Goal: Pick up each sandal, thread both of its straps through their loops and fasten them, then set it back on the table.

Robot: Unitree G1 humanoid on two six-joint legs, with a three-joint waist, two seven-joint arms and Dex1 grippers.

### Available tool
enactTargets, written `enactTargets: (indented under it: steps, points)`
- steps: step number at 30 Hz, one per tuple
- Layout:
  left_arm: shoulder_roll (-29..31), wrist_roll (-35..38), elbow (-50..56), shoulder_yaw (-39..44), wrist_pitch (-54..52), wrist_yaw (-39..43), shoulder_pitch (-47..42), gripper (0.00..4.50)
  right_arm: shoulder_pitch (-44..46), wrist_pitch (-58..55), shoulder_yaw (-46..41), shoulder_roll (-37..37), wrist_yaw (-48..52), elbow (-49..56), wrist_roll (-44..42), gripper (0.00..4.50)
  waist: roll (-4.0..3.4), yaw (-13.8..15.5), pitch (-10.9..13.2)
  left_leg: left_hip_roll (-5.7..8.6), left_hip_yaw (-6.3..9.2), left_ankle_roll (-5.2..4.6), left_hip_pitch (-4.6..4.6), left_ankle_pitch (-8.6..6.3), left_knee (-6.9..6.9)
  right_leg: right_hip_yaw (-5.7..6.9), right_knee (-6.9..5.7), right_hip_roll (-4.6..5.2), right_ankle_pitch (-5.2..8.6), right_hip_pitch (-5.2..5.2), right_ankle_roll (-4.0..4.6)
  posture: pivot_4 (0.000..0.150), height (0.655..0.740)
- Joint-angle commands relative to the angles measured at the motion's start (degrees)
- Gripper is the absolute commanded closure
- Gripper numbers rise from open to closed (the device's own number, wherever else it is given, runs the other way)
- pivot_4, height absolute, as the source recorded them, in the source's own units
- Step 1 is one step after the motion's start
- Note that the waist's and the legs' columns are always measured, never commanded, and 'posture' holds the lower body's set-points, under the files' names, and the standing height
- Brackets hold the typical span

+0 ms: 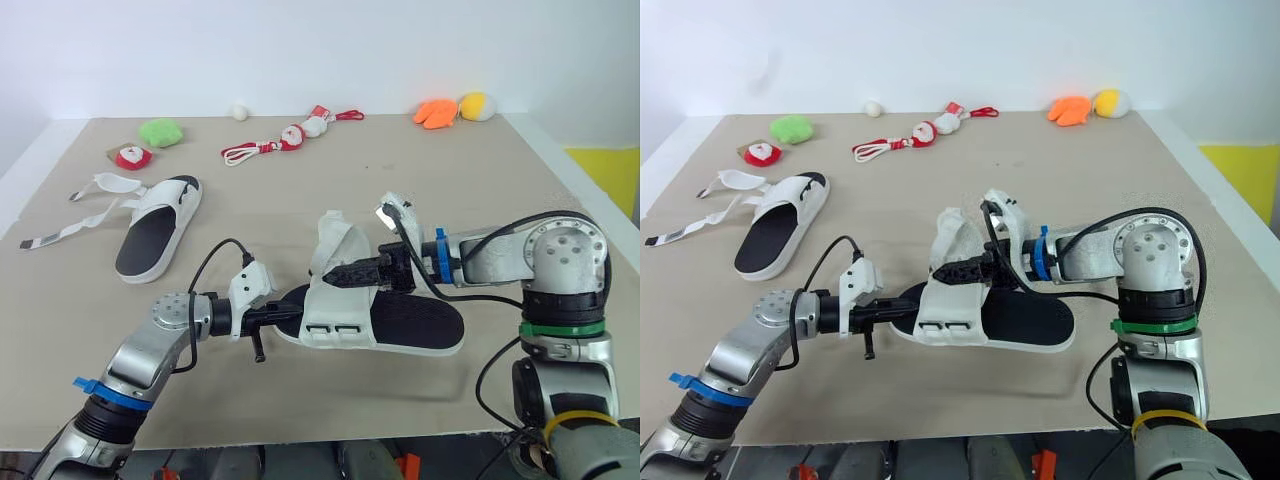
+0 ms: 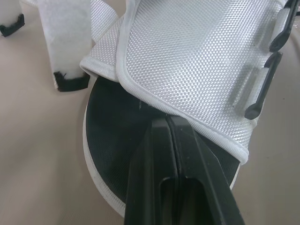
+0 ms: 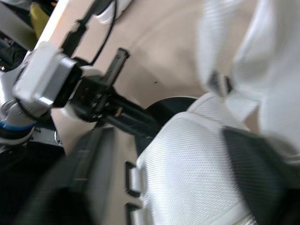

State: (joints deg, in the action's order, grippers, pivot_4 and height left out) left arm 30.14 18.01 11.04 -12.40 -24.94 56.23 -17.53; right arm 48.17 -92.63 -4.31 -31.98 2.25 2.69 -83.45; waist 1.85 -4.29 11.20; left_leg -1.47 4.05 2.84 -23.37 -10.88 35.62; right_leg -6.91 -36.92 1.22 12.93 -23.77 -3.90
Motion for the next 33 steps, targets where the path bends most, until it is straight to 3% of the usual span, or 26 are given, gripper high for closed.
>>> enactTargets:
  steps: [1,11,29,33]
  points:
    - [-0.1,-1.2,-1.5,-2.6,-1.5,-0.1,1.4,4.5,0.7,0.4,0.0,0.0,-2.5,1.4,-4.5,0.03,0.0,0.0,0.0,0.0,0.0,0.0,0.0,0.0,0.0,0.0,0.0,0.0,0.0,0.0,0.0,0.15,0.74]
    - [0.2,-1.2,-1.4,-2.4,-1.7,0.1,1.2,4.5,-4.1,9.0,1.8,9.4,-14.9,6.9,6.7,0.03,0.03,0.0,0.0,0.05,0.0,0.0,-0.03,0.0,0.01,-0.01,0.05,0.06,0.0,0.01,0.0,0.15,0.74]
    - [-0.3,-1.2,-1.2,-2.7,-1.8,-0.3,1.3,4.5,-4.6,13.6,-0.3,17.1,-14.0,6.7,17.1,0.03,0.02,0.0,0.0,0.02,0.0,0.0,-0.03,0.0,-0.04,0.02,0.05,0.04,0.0,-0.02,0.01,0.15,0.74]
    - [-0.3,-1.2,-1.2,-2.6,-1.9,-0.5,1.3,4.5,-4.4,14.0,-0.4,18.5,-13.6,5.9,19.3,1.09,0.02,0.0,0.0,0.02,0.01,0.0,-0.03,0.0,-0.05,0.01,0.06,0.04,0.0,-0.02,0.01,0.15,0.74]
